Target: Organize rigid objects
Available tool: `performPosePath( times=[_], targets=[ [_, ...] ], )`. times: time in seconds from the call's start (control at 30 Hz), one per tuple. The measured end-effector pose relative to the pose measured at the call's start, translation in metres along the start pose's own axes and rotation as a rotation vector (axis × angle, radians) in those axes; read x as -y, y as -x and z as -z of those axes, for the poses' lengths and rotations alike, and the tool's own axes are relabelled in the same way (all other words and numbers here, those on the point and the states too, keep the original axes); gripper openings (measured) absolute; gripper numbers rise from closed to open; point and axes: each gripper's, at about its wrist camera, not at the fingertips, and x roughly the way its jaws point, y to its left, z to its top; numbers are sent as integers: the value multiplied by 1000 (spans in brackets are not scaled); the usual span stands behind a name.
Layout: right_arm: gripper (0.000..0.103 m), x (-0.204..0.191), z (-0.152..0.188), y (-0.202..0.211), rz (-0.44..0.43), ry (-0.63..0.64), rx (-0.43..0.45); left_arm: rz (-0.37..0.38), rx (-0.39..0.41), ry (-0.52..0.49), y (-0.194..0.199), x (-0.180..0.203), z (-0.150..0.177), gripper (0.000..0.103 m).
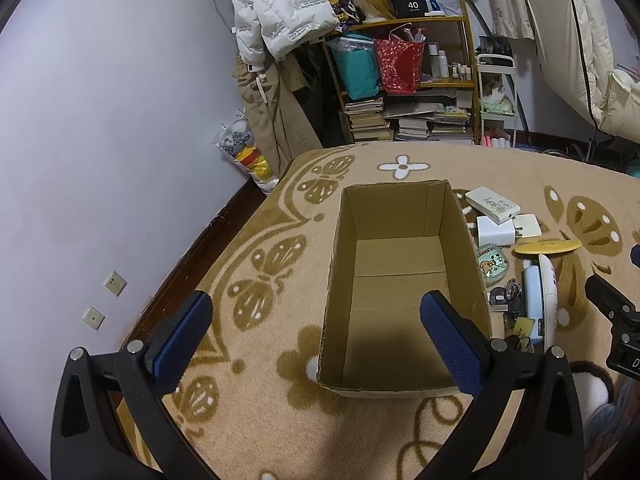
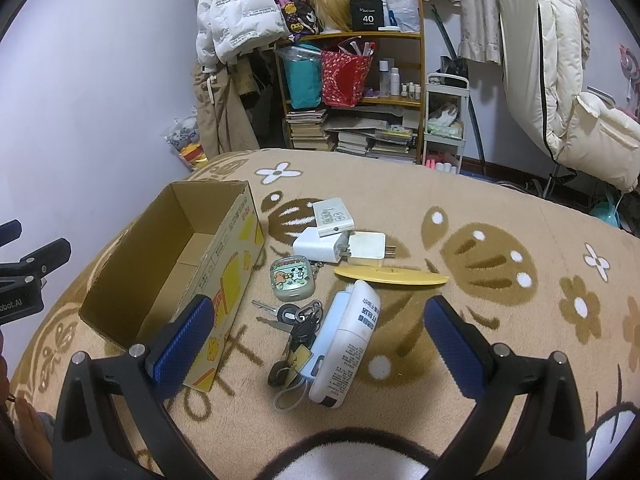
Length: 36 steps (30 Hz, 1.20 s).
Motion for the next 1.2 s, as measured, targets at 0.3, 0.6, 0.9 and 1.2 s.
performPosePath(
  times=[0.3, 0.6, 0.9, 1.2],
  targets=[
    [103, 1, 2, -2, -2, 4, -4, 0, -3, -3, -1, -1, 1, 103],
    [103, 2, 4, -5, 0, 1, -13, 1, -30, -7, -11, -5, -2, 103],
    [103, 17, 3, -31, 6, -46, -86, 11, -111, 17, -43, -14, -11, 103],
    [103, 31, 0, -65, 31, -108, -169, 13, -150, 5, -73, -14, -22, 103]
  ],
)
